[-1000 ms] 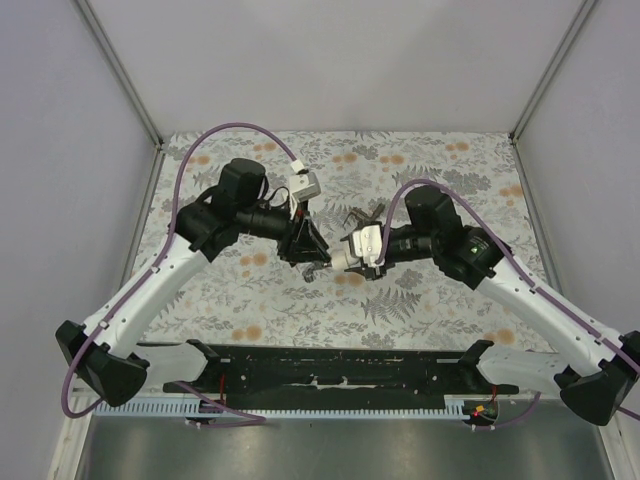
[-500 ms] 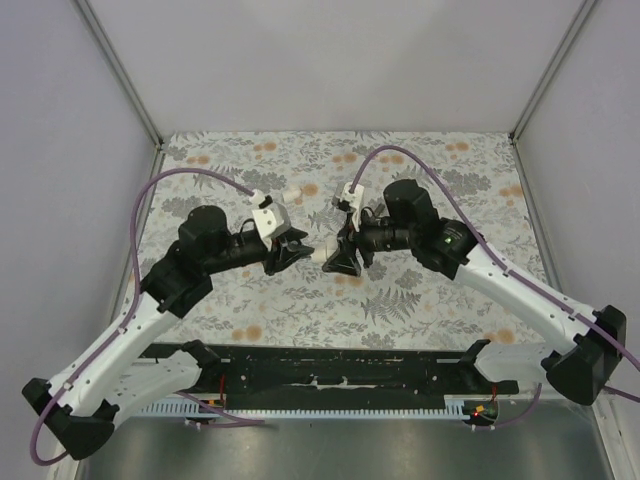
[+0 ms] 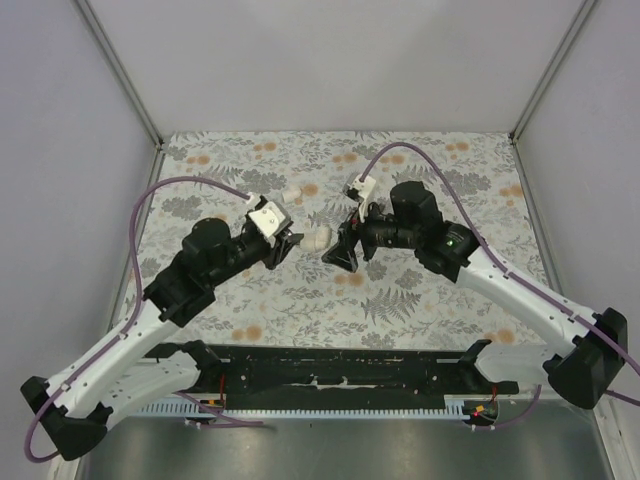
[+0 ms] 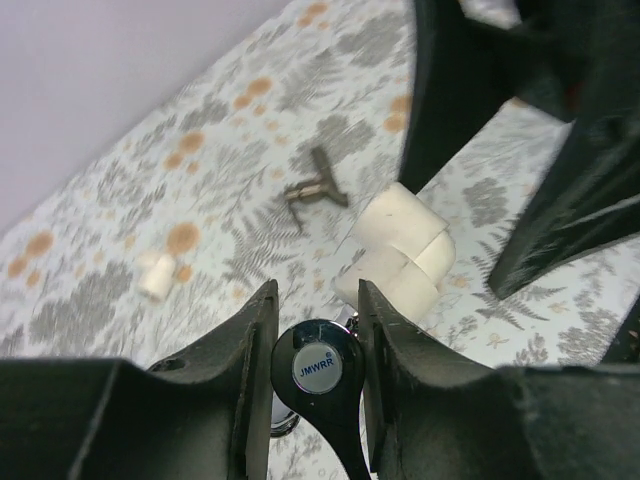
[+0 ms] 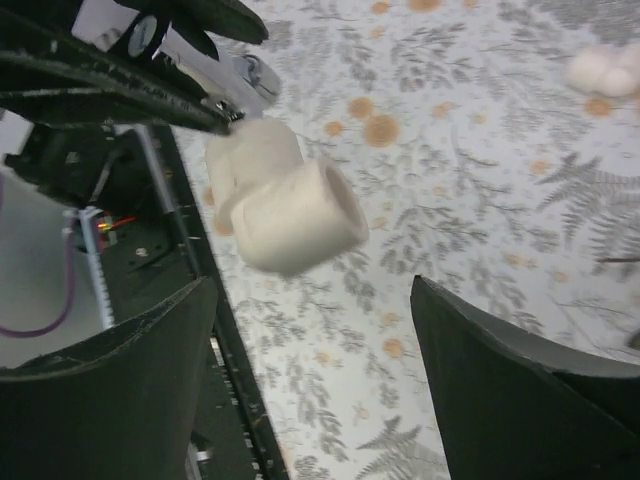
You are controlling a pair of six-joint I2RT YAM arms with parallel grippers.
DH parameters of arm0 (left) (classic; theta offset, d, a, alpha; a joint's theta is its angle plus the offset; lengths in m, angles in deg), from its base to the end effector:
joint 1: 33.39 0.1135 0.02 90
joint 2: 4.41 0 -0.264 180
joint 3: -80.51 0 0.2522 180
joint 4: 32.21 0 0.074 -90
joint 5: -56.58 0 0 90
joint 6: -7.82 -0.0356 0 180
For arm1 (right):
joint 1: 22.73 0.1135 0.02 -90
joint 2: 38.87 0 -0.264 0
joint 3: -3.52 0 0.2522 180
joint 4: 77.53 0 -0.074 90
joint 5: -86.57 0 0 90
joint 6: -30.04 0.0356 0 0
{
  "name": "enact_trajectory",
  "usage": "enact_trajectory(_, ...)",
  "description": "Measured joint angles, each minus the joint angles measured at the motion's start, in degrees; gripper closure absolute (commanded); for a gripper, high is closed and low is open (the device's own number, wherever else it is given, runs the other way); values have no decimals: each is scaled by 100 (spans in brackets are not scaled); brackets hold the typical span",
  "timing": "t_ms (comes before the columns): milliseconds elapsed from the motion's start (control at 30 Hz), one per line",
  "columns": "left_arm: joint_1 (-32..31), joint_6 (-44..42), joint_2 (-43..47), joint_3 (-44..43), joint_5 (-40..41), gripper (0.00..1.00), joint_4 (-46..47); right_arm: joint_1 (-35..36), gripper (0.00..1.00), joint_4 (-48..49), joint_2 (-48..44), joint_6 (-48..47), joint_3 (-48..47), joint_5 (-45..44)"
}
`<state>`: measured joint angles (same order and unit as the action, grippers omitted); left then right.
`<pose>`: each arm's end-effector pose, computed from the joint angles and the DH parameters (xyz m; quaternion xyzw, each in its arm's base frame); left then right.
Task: Install the water faucets
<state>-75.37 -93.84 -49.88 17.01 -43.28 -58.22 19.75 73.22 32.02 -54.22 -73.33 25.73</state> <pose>0.1317 -0.1267 0.3646 0.3895 0.6455 -0.2336 0.6141 0.1955 0.2025 0.3476 -0.3861 0.7236 0.4093 0.3998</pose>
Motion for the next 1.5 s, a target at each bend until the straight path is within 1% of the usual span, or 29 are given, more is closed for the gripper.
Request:
enact_trajectory(100, 68, 299, -352, -96, 737, 98, -162, -94, 3, 4, -203, -170, 153, -570)
enact_trajectory(233, 345, 776, -957, -96, 1740, 98, -382, -111, 2, -11, -603, -238, 365, -1604)
enact_trajectory(300, 608, 1043, -1207, -61, 2024, 98, -407, -111, 2, -20, -761, -229, 461, -1945)
enact_trajectory(433, 1598, 1665, -1725, 223, 2483, 98, -245, -111, 2, -72, -1093, -127, 796, -2675)
enact_trajectory(500, 2155, 1969, -2011, 393, 2583, 98, -131, -111, 2, -105, -1233, -59, 1008, -2951)
enact_trajectory(633, 3176, 2527, -2721, 485, 2533, 98, 79, -111, 2, -157, -1436, 46, 1384, -3362)
enact_trajectory(733, 3751, 2809, -3235, 485, 2459, 98, 291, -114, 2, -181, -1576, 114, 1606, -3609)
enact_trajectory(767, 3873, 2876, -3381, 483, 2430, 96, 345, -111, 2, -177, -1600, 131, 1646, -3657)
enact_trajectory(800, 3945, 2914, -3491, 476, 2396, 91, 382, -111, 2, -177, -1622, 155, 1685, -3698)
enact_trajectory(867, 4087, 2999, -3755, 448, 2225, 74, 431, -114, 2, -177, -1631, 216, 1744, -3744)
enact_trajectory(900, 4120, 3036, -3834, 439, 2177, 63, 481, -114, 2, -173, -1631, 245, 1762, -3753)
enact_trajectory(933, 4157, 3071, -3891, 415, 2120, 55, 540, -114, 2, -175, -1628, 269, 1779, -3764)
enact_trajectory(1000, 4175, 3117, -3930, 404, 2059, 46, 599, -125, 2, -155, -1593, 334, 1792, -3764)
enact_trajectory(1133, 4175, 3163, -3928, 385, 1963, 36, 575, -149, 2, -66, -1403, 448, 1794, -3755)
enact_trajectory(1167, 4175, 3161, -3919, 363, 1954, 31, 511, -151, 2, -44, -1335, 483, 1794, -3748)
enact_trajectory(1200, 4175, 3161, -3899, 348, 1954, 30, 474, -157, 2, -33, -1285, 514, 1794, -3744)
enact_trajectory(1233, 4175, 3158, -3856, 321, 1969, 19, 404, -168, 2, -20, -1228, 549, 1794, -3744)
enact_trajectory(1367, 4175, 3152, -3333, 190, 2055, 18, -35, -197, 2, 57, -1008, 793, 1794, -3744)
enact_trajectory(1500, 4151, 3174, -2218, 157, 2057, 13, -275, -271, 2, 122, -739, 1126, 1788, -3711)
